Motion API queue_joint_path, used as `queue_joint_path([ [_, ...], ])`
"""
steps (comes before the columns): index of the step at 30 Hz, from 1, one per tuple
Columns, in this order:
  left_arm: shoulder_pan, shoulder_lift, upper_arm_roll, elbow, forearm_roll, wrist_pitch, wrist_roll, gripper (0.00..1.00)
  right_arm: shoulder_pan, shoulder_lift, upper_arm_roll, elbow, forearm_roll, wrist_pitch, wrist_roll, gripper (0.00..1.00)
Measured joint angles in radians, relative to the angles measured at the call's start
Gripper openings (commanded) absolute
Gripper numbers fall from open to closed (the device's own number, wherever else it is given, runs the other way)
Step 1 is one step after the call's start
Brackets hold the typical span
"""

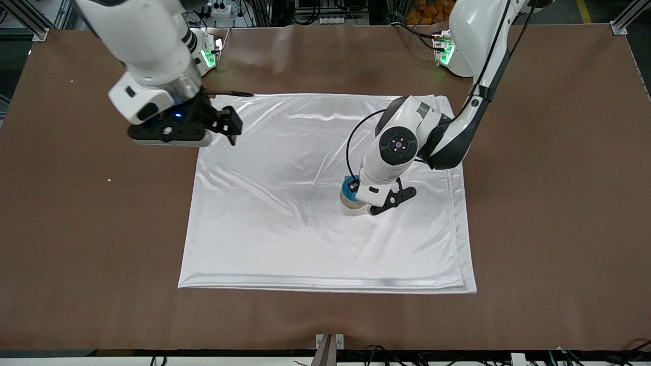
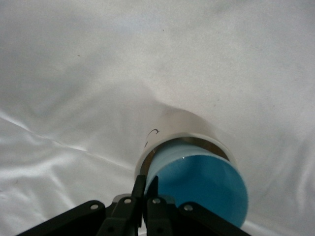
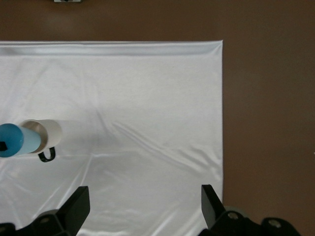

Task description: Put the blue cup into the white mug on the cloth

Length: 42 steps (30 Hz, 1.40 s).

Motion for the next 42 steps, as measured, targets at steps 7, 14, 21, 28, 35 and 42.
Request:
queue_joint_path([
  [7, 0.005, 0.016, 0.003, 0.000, 0.000, 0.029, 0.001, 1.00, -0.025, 0.000, -0.073, -0.029, 0.012, 0.008, -0.097, 1.00],
  [14, 0.005, 0.017, 0.004, 0.003, 0.000, 0.032, 0.003, 1.00, -0.026, -0.006, -0.100, -0.078, 0.014, 0.053, -0.106, 1.00],
  [21, 0.006, 0.003, 0.029, 0.017, 0.000, 0.040, 0.007, 1.00, -0.025, -0.023, -0.100, -0.118, 0.014, 0.075, -0.109, 1.00],
  [28, 0.027, -0.044, 0.129, 0.023, 0.005, 0.036, 0.183, 1.00, -0.025, -0.030, -0.115, -0.129, 0.014, 0.075, -0.146, 1.00],
  [35, 0.164, -0.086, 0.160, 0.024, 0.006, -0.007, 0.428, 1.00, -0.020, -0.030, -0.120, -0.131, 0.016, 0.074, -0.159, 1.00],
  [42, 0.329, -0.136, 0.162, 0.025, 0.006, -0.063, 0.705, 1.00, 0.008, -0.030, -0.120, -0.131, 0.016, 0.071, -0.160, 1.00],
])
